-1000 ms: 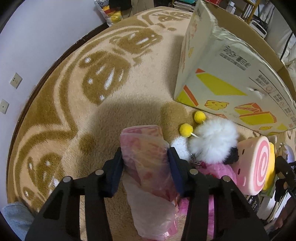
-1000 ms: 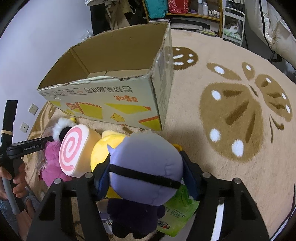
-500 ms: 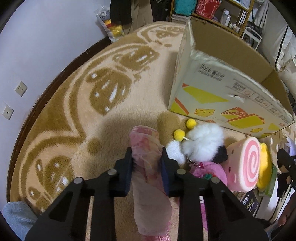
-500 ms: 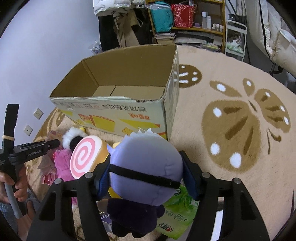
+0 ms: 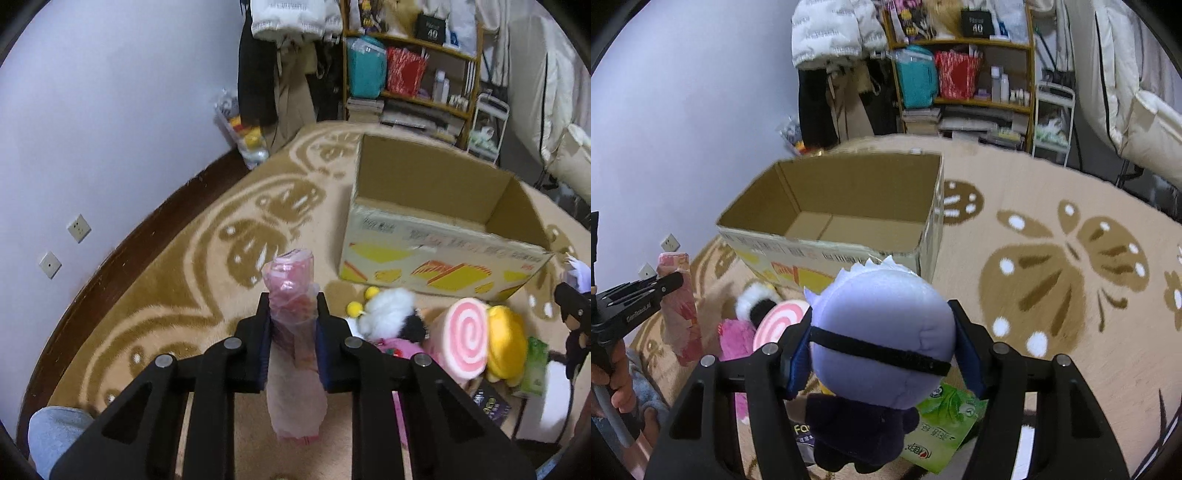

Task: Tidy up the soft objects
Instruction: 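Carry the pink packet and purple doll into the box and open both tools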

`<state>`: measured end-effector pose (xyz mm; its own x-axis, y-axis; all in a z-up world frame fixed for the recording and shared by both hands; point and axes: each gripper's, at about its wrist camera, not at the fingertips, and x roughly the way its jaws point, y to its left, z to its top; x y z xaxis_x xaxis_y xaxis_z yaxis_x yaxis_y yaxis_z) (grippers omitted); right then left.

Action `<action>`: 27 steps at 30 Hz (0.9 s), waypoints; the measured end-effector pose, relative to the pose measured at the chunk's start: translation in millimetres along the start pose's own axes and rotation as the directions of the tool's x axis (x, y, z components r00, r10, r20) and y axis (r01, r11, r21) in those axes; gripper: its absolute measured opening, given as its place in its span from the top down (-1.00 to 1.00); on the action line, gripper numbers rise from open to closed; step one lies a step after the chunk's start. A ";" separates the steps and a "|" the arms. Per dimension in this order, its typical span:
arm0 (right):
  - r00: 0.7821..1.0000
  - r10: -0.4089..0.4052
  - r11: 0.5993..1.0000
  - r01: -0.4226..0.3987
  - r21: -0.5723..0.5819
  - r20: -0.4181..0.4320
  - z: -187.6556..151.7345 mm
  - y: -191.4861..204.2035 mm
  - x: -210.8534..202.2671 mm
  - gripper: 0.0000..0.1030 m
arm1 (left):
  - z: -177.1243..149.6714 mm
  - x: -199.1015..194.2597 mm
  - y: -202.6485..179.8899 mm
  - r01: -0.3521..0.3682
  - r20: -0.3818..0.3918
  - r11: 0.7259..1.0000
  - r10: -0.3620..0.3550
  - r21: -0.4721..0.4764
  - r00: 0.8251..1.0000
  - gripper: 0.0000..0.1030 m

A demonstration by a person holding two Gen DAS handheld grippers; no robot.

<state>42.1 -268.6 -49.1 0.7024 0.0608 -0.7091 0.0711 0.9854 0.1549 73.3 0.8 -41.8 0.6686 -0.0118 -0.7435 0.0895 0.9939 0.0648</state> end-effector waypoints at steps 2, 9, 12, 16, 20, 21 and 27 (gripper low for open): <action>1.000 -0.004 1.000 0.004 -0.007 0.029 1.8 0.9 -8.3 -0.33 | 2.9 -10.5 -2.7 0.002 0.030 1.000 -0.003 0.019 1.000 0.64; 0.991 0.002 1.000 -0.001 -0.005 0.135 15.2 -0.1 -36.4 -0.33 | 16.9 -53.2 -14.9 0.008 0.159 0.997 -0.019 0.071 0.987 0.65; 0.987 0.005 1.000 -0.005 -0.005 0.160 23.4 0.4 -40.2 -0.33 | 30.1 -66.7 -18.8 0.008 0.208 0.997 -0.024 0.080 0.978 0.65; 0.983 -0.002 1.000 0.006 -0.019 0.184 34.1 1.8 -41.3 -0.33 | 50.8 -70.6 -22.0 0.030 0.227 0.998 -0.042 0.056 0.973 0.65; 0.981 -0.003 1.000 0.007 -0.017 0.192 44.7 -0.7 -36.1 -0.33 | 68.9 -68.1 -26.8 0.025 0.244 0.998 -0.041 0.065 0.969 0.65; 0.981 -0.001 1.000 0.004 -0.016 0.194 46.9 -1.9 -34.2 -0.33 | 73.9 -66.8 -28.8 0.023 0.251 0.997 -0.040 0.070 0.967 0.65; 0.978 0.003 1.000 0.003 -0.026 0.209 66.0 -5.6 -19.2 -0.33 | 98.6 -54.8 -36.4 0.037 0.287 0.997 -0.055 0.068 0.956 0.65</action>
<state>74.9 -285.7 9.1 0.8349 0.0289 -0.5497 0.0545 0.9894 0.1348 106.3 -45.5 62.2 0.8465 -0.0971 -0.5234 0.1637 0.9831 0.0823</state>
